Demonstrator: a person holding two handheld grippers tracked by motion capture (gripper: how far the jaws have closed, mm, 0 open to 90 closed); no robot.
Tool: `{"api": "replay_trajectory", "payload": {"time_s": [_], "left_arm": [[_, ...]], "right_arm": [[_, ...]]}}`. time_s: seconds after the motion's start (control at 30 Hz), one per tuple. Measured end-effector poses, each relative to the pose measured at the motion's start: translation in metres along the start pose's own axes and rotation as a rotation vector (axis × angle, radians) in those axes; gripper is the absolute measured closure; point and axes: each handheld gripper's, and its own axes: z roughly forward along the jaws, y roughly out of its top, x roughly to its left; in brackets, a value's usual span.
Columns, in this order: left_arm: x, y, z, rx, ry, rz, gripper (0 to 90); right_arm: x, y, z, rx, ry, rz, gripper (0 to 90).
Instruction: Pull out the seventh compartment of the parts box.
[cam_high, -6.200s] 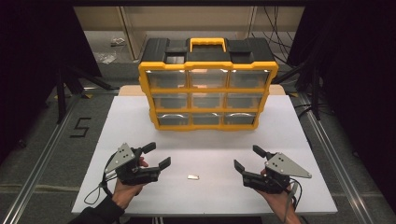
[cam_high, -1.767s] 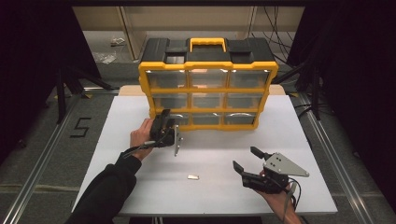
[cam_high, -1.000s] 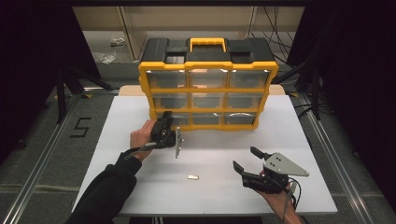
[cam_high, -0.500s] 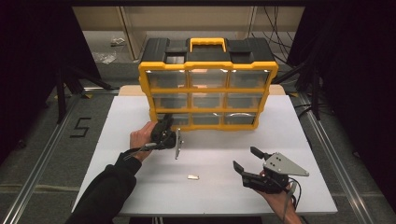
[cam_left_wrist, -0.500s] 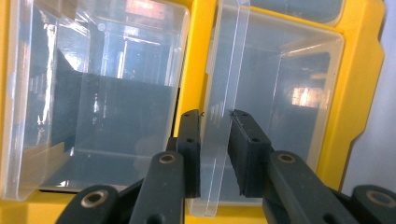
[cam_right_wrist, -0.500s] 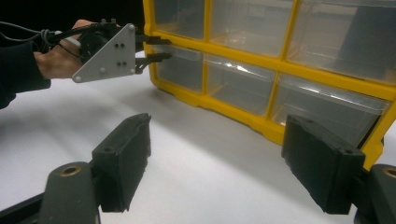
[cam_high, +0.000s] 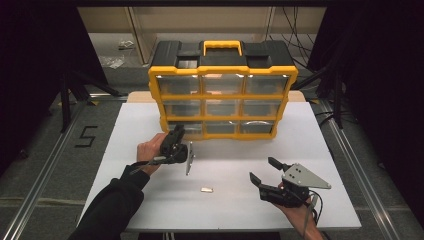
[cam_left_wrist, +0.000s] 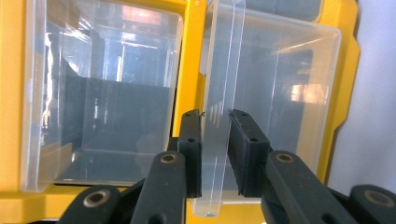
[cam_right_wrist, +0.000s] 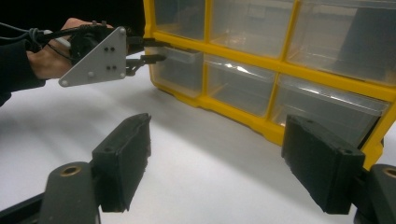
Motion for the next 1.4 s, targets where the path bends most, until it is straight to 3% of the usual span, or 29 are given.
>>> {"api": "replay_trajectory", "payload": {"time_s": [0.97,1.23,1.27,1.4], "left_arm": [[-0.003,0.004,-0.023,-0.018,-0.014,0.05,76.2],[-0.003,0.005,-0.032,-0.018,-0.019,0.049,76.3],[-0.005,0.005,-0.033,-0.033,-0.017,0.032,76.3],[-0.003,0.005,-0.037,-0.027,-0.022,0.057,76.4]], "right_arm": [[0.0,0.0,0.0,-0.001,0.002,0.0,24.9],[0.0,0.0,0.0,-0.002,0.0,0.002,24.9],[0.0,0.0,0.0,-0.002,0.0,0.001,24.9],[0.0,0.0,0.0,0.0,0.001,-0.001,24.9]]}}
